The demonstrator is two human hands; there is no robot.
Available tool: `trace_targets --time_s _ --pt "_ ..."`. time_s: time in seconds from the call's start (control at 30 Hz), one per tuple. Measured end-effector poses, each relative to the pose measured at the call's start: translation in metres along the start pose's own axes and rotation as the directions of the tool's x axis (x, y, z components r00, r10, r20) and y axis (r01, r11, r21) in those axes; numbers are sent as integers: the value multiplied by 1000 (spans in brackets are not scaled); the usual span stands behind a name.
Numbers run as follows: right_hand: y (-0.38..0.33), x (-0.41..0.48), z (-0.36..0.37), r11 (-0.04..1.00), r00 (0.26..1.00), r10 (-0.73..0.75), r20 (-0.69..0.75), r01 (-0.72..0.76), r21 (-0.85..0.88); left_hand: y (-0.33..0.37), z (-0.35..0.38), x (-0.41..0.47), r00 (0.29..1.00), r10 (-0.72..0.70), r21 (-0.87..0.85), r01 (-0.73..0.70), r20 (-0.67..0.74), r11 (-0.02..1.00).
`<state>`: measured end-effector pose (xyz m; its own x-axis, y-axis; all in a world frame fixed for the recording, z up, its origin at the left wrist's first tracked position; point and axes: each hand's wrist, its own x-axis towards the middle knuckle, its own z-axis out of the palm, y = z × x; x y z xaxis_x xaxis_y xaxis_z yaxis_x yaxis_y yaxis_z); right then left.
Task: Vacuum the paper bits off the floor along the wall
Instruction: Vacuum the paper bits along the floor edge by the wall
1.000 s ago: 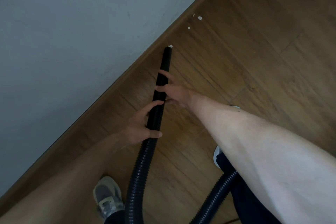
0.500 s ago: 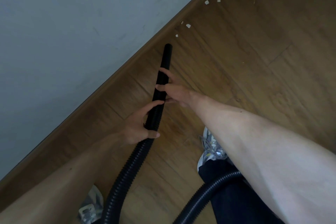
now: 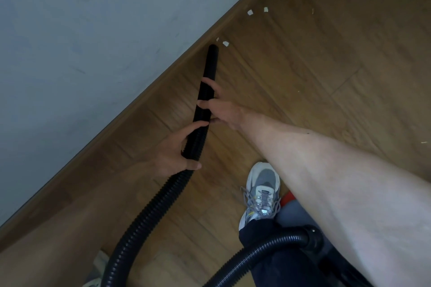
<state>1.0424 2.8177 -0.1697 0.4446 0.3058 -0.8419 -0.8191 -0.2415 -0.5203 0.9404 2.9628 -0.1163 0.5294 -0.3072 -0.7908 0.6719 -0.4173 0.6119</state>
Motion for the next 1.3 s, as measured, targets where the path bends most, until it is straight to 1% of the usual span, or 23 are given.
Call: trace_targets --time_s 0.1,0.33,0.43,0.6,0.73,0.93,1.13,1.3 --pt "-6 4 -7 999 1000 -23 -17 23 -31 9 -3 6 1000 -19 -4 19 3 1000" --pt "-14 4 -21 1000 999 -27 -17 27 -8 23 -3 15 1000 -9 37 9 16 999" --pt "-11 1 -30 1000 1000 -23 -19 23 8 26 2 19 999 -22 19 21 46 1000" --pt "-11 -2 -49 1000 999 -22 -30 22 18 34 12 33 998 4 34 -6 68 999" --pt "-20 1 -69 999 998 -38 -54 37 -24 46 15 49 996 45 43 -48 71 998" --pt "-31 9 -93 999 997 -36 -62 35 -30 63 19 70 996 66 62 -70 62 996" --pt "-41 16 -110 999 997 -42 -62 41 -27 76 20 83 996 44 47 -48 76 998" --pt "-51 19 -120 999 998 -39 -51 37 -33 89 20 90 997 44 53 -48 62 997"
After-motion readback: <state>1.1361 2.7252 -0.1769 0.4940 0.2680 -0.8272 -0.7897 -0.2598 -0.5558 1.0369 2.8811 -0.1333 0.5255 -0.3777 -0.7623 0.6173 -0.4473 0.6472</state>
